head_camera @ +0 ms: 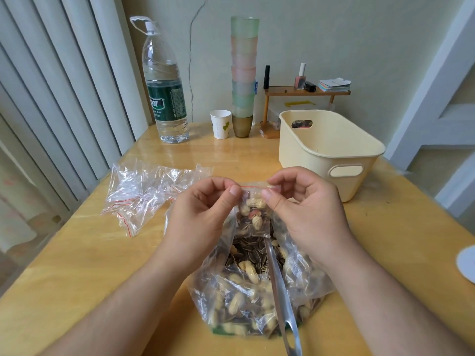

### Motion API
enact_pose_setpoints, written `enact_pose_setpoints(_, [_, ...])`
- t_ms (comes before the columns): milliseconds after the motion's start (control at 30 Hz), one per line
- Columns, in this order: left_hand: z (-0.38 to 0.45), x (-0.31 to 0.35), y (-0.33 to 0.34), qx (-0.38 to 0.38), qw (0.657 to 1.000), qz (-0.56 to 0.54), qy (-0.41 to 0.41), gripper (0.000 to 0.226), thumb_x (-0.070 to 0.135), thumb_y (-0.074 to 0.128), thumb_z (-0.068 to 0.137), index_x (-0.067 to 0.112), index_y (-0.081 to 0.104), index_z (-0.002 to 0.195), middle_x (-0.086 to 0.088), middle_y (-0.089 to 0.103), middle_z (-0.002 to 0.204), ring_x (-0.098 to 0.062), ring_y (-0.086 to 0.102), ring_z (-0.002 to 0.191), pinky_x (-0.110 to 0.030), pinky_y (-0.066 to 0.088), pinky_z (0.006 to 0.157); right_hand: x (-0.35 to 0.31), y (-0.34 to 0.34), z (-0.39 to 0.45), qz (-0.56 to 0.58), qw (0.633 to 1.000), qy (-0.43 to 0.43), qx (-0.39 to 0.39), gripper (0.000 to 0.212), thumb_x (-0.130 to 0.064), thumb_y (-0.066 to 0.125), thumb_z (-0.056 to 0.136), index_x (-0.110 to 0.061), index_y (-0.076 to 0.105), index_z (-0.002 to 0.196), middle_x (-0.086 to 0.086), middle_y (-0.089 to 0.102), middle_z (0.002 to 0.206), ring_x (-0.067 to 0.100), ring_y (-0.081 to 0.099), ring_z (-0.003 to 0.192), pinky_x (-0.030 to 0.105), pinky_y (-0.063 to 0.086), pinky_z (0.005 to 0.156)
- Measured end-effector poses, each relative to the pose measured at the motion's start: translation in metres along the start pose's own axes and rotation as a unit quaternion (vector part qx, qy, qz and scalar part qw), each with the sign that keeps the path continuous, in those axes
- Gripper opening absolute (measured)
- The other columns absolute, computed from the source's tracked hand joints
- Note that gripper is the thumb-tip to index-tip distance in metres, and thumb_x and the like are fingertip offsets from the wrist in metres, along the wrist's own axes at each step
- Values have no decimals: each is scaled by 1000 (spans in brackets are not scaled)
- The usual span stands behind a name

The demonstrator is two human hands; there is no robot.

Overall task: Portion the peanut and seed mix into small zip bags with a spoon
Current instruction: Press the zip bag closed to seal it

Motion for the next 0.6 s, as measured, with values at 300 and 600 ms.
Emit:
enact_pose_setpoints(300, [3, -7, -3, 22, 998, -53, -34, 11, 18, 66, 96, 8, 72, 97, -10, 74, 85, -22, 68, 83, -38, 58, 85, 16, 3, 2, 20, 998, 62, -11, 20, -9, 79, 90, -29, 79, 84, 1, 78, 85, 13, 70, 81, 37, 60, 83])
enact_pose_setpoints(600, [4, -4, -13, 27, 995, 95, -4, 12, 10, 66, 101, 15, 74, 95, 3, 76, 86, -14, 69, 87, -48, 56, 95, 13, -3, 4, -28, 999, 15, -3, 17, -14, 78, 91, -30, 77, 86, -8, 77, 85, 10, 68, 81, 29, 56, 81])
Point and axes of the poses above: each hand's wrist, its own z-axis towards the middle knuckle, its own y-axis out of the palm, x = y × z, the point moved 7 cm from there along z, towards the middle knuckle
